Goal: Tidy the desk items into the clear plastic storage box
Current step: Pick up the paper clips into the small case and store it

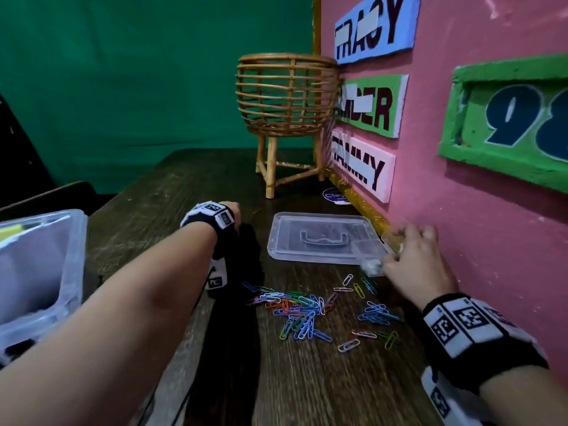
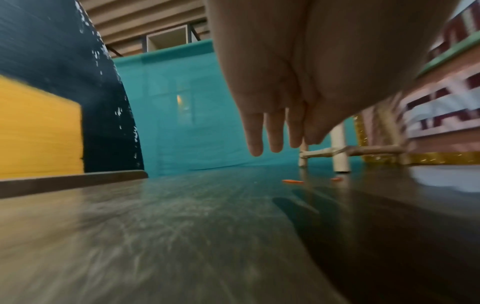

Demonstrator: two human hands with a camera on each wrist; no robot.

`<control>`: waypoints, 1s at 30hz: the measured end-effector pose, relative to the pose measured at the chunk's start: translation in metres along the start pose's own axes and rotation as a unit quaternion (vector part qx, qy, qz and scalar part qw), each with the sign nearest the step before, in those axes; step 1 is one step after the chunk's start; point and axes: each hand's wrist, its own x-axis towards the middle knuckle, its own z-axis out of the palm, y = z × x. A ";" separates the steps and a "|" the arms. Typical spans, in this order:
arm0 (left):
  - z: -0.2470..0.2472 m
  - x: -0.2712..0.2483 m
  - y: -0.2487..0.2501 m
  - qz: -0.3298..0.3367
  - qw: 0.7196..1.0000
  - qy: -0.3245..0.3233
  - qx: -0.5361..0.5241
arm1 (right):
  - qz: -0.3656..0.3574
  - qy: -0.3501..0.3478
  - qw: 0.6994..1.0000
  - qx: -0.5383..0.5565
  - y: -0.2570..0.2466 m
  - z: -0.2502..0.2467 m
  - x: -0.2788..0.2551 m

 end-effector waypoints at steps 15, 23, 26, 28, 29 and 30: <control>-0.006 0.019 -0.013 0.079 0.995 -0.069 -0.004 | -0.010 -0.008 1.000 0.000 -0.011 0.017 0.034; -0.005 0.028 0.021 0.109 0.994 -0.008 -0.011 | -0.018 -0.008 1.000 0.005 -0.013 0.024 0.045; -0.003 0.029 0.031 0.118 0.989 -0.069 0.055 | -0.018 -0.006 1.000 0.003 -0.013 0.025 0.048; -0.002 0.026 0.035 0.125 0.981 -0.107 0.102 | -0.016 -0.004 1.000 0.006 -0.012 0.026 0.050; -0.002 0.027 0.035 0.124 0.978 -0.120 0.122 | -0.014 -0.003 1.000 0.008 -0.011 0.027 0.052; -0.002 0.030 0.033 0.125 0.976 -0.121 0.134 | -0.011 -0.002 1.000 0.010 -0.010 0.027 0.053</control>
